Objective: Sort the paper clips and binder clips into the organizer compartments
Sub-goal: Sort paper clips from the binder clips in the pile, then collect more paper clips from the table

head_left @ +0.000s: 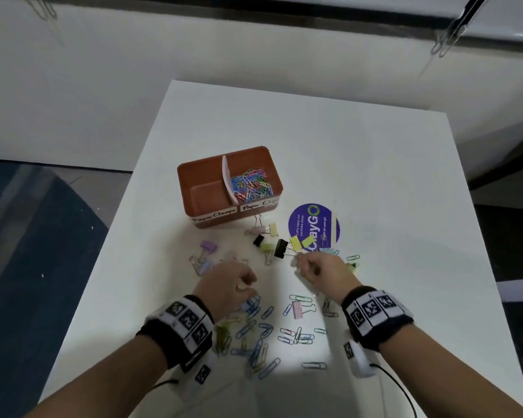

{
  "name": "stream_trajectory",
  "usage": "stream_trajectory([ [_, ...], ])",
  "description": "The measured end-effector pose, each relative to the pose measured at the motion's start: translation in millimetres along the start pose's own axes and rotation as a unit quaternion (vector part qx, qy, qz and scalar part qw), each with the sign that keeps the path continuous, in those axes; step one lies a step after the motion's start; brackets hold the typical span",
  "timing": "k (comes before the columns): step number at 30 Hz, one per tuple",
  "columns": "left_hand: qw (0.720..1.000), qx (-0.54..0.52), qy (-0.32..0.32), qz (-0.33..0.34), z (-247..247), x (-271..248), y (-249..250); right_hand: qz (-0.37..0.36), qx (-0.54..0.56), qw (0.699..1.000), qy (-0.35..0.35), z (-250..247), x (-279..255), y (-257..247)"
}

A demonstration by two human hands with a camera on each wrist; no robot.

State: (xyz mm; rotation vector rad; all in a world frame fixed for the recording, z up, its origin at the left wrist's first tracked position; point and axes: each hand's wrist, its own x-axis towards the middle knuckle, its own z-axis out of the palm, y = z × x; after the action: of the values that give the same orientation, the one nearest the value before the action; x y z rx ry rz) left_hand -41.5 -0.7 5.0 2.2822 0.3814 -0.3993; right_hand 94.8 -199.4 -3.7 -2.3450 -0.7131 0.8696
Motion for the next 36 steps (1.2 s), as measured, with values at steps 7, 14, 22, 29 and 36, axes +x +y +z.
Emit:
stream_trajectory([
  [7,0.981,0.194,-0.005,0.008,49,1,3,0.050,-0.066,0.996,-0.029,28,-20,32],
  [14,0.971,0.239,-0.016,-0.022,55,11,2,0.055,-0.117,0.991,-0.019,37,-23,31],
  [22,0.972,0.231,-0.042,-0.031,45,20,-1,0.026,-0.122,0.991,-0.040,38,-18,32],
  [29,0.961,0.273,-0.038,0.002,45,21,0,-0.022,-0.010,0.995,-0.100,58,-39,15],
  [36,0.999,0.034,0.028,0.011,28,16,-2,-0.003,0.000,1.000,-0.027,69,-55,22],
])
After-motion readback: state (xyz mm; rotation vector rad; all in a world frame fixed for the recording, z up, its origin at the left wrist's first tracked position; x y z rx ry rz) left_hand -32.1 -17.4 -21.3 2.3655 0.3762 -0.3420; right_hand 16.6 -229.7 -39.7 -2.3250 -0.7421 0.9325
